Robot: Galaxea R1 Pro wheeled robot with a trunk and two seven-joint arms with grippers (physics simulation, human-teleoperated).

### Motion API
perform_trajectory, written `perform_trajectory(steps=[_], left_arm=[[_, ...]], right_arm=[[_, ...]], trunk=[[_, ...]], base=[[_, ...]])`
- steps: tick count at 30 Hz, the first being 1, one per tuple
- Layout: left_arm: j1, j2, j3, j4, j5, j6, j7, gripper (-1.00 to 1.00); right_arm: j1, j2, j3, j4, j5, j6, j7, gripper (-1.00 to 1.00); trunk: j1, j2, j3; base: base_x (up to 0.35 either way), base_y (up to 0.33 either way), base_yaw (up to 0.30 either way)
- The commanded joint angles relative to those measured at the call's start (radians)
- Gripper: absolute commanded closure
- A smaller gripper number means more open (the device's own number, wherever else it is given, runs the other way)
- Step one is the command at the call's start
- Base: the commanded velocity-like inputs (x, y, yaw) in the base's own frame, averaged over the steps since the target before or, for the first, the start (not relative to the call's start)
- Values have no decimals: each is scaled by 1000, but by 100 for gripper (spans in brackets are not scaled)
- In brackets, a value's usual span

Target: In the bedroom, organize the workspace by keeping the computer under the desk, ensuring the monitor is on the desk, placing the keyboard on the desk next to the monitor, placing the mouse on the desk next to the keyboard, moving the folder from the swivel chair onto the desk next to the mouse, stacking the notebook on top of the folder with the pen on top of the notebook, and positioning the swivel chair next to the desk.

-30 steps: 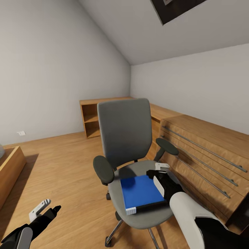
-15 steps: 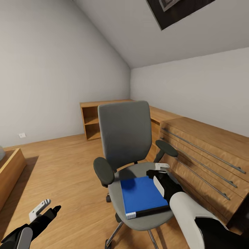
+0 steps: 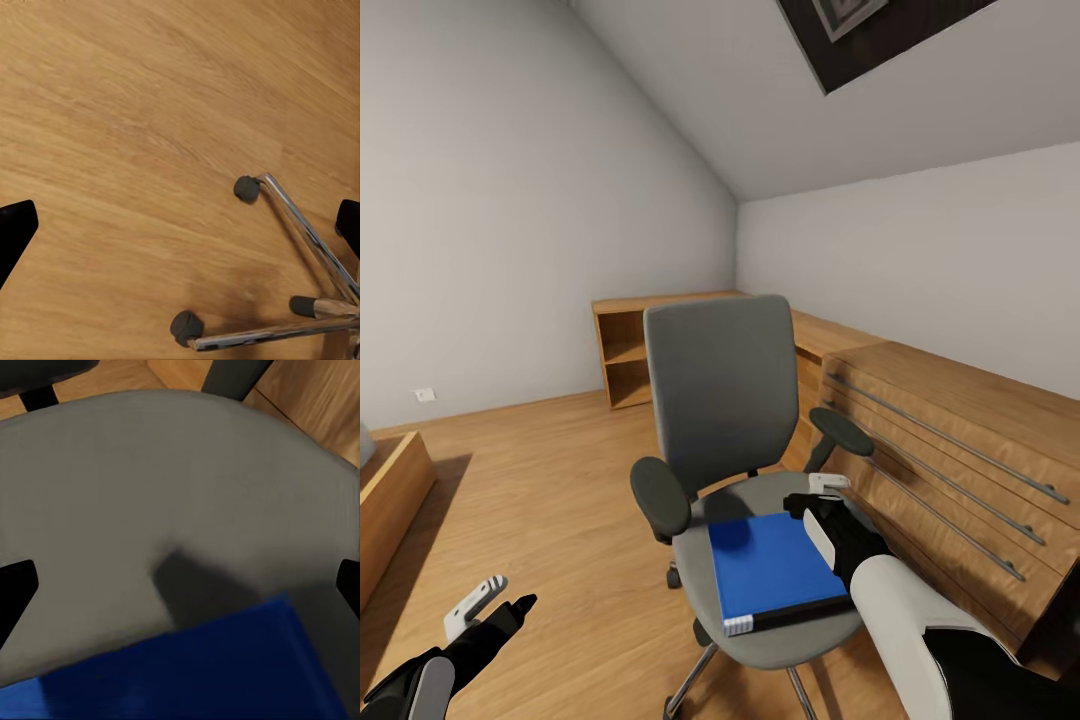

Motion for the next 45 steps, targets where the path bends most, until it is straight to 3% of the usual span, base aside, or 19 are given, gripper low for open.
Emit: perform_trajectory(steps=[1,9,24,45], left_arm=[[-1,-1,1,-2,11,6,8,-100],[0,-1,1,-2,11,8,8,-100],[0,-1,1,0,12,8,8,-100],[-1,1,1,21,12,5,8,-100]], right_arm=[[0,1,-6,-2,1,13,-2,-100],[0,2,-8,-4,-2,119,-9,-100],[0,3,-8,-4,-3,126,-9,-100],[0,3,-6,-4,-1,124,-9,-100]], trunk=[[0,0,-1],[0,0,-1],[0,0,-1],[0,0,-1]], base=[[0,0,0],[0,0,0],[-3,0,0],[-128,0,0]])
